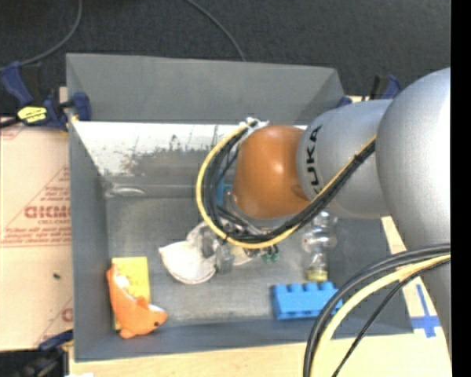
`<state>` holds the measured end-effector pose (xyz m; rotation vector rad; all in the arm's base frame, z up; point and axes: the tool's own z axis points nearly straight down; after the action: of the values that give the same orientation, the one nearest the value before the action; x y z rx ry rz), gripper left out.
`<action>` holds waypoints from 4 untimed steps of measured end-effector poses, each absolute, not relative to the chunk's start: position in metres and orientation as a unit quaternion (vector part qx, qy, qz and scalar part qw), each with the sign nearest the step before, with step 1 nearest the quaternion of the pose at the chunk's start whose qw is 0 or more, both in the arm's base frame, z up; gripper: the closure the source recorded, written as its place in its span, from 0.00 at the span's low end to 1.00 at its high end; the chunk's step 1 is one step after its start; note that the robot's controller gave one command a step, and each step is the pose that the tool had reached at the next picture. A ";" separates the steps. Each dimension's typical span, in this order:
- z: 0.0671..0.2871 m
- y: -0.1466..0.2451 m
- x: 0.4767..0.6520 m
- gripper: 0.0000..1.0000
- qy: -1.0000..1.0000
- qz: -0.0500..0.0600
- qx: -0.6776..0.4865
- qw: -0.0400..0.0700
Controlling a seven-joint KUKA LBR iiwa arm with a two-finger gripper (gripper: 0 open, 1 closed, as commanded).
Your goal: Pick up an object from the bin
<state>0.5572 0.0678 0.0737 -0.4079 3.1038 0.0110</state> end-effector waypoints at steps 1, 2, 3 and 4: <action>0.149 0.075 0.543 1.00 0.993 0.004 -0.115 0.001; 0.106 0.086 0.572 1.00 0.993 0.004 -0.119 0.009; 0.160 0.079 0.550 1.00 0.994 0.004 -0.109 0.001; 0.073 0.101 0.614 1.00 0.992 0.005 -0.127 0.010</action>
Offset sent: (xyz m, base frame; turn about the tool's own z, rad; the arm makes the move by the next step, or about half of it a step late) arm 0.0245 0.0237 -0.0037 0.0153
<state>0.6140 0.1013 0.0733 -0.3952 3.0963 0.0143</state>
